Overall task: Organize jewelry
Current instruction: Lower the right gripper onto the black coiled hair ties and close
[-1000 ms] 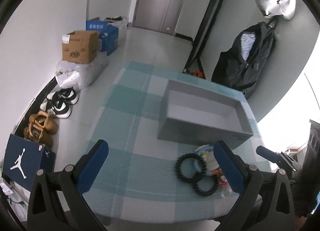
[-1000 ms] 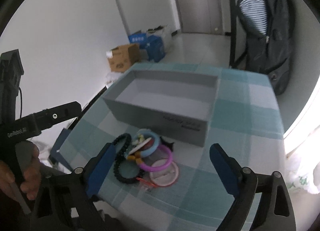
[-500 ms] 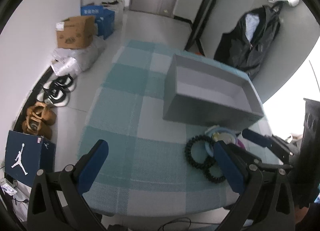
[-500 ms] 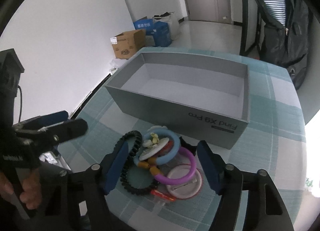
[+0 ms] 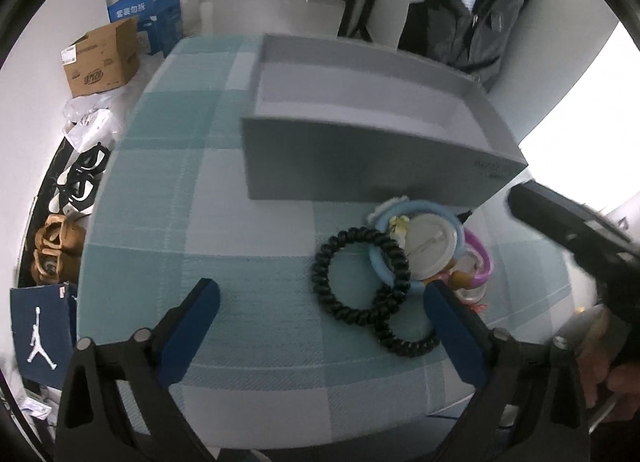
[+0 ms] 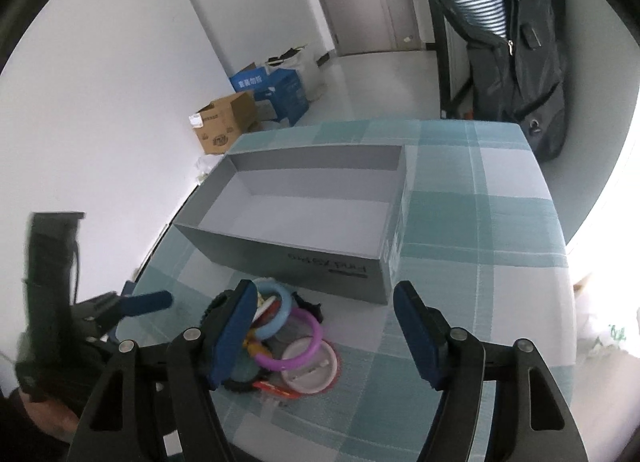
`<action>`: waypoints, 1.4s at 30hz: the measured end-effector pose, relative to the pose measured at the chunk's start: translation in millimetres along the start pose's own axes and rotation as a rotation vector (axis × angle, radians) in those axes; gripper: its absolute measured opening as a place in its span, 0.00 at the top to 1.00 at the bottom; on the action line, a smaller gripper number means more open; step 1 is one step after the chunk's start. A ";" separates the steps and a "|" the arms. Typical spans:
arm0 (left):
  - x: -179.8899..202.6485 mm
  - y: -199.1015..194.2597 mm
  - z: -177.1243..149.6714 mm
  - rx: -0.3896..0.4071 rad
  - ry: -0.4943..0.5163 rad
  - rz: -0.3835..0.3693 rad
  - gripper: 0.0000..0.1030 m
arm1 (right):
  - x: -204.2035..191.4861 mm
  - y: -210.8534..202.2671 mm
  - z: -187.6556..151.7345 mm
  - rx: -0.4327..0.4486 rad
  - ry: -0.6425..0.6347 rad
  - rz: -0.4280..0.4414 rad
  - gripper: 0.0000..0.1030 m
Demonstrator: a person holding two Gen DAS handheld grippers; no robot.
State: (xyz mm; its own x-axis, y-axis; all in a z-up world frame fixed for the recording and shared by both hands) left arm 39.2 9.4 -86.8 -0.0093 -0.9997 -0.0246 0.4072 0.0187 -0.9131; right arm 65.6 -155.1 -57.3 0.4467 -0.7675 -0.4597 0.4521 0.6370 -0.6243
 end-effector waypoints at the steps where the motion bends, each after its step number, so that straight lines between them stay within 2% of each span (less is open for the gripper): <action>1: -0.4 -0.7 0.0 0.003 0.000 0.003 0.08 | -2.1 -1.6 -0.5 0.003 -0.002 0.003 0.32; 3: 0.2 -3.2 0.8 0.006 0.007 -0.004 0.12 | -3.9 -3.6 -0.7 0.009 -0.007 0.013 0.32; 5: 0.7 -6.7 0.0 0.014 0.008 -0.010 0.23 | -4.6 -6.0 -1.4 0.009 -0.007 0.023 0.32; 9: 1.5 -10.1 -1.6 0.022 0.009 -0.036 0.34 | -4.3 -10.1 -1.3 0.017 0.001 0.040 0.32; 11: 3.2 -7.6 0.6 0.025 0.010 -0.051 0.47 | -4.7 -11.3 -1.1 0.021 0.003 0.040 0.32; 14: 5.7 -9.2 1.5 0.023 0.016 -0.076 0.57 | -4.1 -12.6 -1.1 0.023 0.013 0.042 0.32; 17: 5.0 -8.7 2.7 0.021 0.009 -0.077 0.61 | -3.6 -13.6 -0.8 0.025 0.022 0.044 0.32; 21: -4.3 -8.1 3.7 0.009 -0.033 -0.122 0.63 | -3.3 -13.8 -0.4 0.026 0.026 0.048 0.32; 26: -9.0 -13.2 6.9 0.026 -0.057 -0.133 0.63 | -3.2 -11.6 -1.9 0.012 0.024 0.054 0.32; 33: -16.5 -24.3 7.5 0.051 -0.090 -0.144 0.64 | -12.2 0.5 -5.5 -0.025 0.027 0.145 0.32; 35: -20.5 -28.0 6.9 0.066 -0.098 -0.141 0.64 | -17.0 7.2 -7.3 -0.048 0.012 0.151 0.41; 37: -27.0 -31.5 7.1 0.078 -0.115 -0.142 0.64 | -23.4 15.1 -9.7 -0.079 -0.007 0.161 0.44; 42: -39.2 -30.7 10.9 0.089 -0.155 -0.134 0.64 | -38.7 26.4 -16.8 -0.120 -0.071 0.150 0.46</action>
State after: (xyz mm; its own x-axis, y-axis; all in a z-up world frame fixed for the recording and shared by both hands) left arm 37.0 47.8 -53.4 0.0688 -0.9841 0.1637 0.4911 -0.1094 -0.8642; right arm 47.3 -109.7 -66.6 0.5572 -0.6549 -0.5105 0.2831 0.7278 -0.6246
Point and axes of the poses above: each gripper's, at about its wrist camera, not at the fingertips, and y roughly the way its jaws point, x to its right, z to its top, the point moved 2 cm from there along y, roughly the way its jaws point, and after that the axes turned 14 degrees about z, right-handed, at the moved point
